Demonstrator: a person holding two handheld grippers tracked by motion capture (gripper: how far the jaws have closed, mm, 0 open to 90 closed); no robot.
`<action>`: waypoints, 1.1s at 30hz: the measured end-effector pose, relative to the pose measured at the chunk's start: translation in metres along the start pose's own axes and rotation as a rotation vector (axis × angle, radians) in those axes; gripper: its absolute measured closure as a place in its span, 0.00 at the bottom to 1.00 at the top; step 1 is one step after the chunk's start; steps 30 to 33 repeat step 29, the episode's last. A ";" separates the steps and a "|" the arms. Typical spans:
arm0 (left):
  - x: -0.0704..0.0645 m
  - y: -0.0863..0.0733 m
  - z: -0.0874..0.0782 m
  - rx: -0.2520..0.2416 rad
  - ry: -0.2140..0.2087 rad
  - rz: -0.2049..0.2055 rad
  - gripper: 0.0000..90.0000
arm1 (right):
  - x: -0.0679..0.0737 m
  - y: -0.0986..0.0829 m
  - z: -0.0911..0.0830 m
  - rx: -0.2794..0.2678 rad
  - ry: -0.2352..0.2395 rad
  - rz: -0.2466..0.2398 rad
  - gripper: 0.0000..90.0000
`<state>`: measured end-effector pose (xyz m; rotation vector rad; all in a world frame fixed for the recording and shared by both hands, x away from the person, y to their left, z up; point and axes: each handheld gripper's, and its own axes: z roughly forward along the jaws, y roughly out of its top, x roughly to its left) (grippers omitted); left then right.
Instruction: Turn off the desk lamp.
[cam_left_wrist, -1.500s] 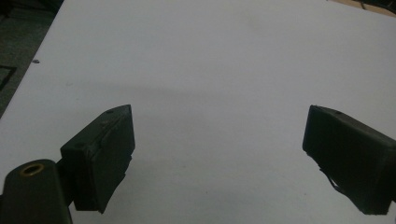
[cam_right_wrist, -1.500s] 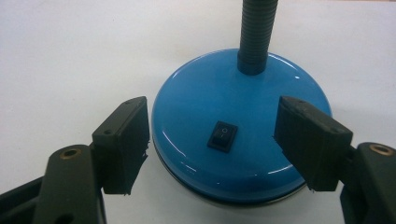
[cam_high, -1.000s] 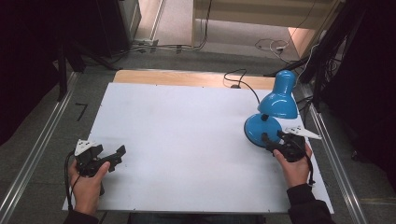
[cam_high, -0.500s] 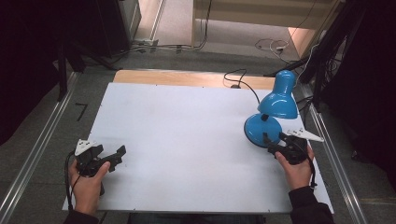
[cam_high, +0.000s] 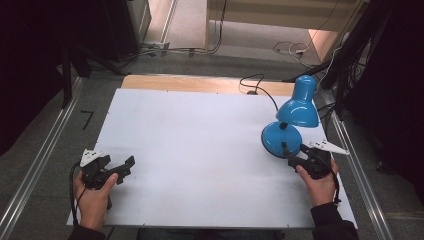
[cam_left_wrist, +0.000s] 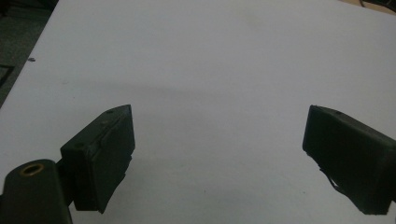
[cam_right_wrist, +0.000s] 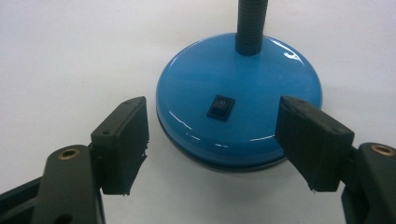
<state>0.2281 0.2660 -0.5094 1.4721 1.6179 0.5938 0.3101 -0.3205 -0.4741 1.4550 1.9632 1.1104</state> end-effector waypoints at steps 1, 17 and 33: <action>0.000 0.000 0.000 0.000 -0.001 0.000 0.11 | 0.000 0.000 -0.001 -0.001 -0.002 -0.003 0.27; 0.000 0.000 0.000 0.002 -0.003 0.000 0.11 | -0.013 -0.017 -0.021 0.011 -0.032 0.003 0.27; -0.001 0.000 0.001 0.003 -0.003 0.003 0.11 | -0.042 -0.038 -0.028 0.069 -0.177 0.025 0.19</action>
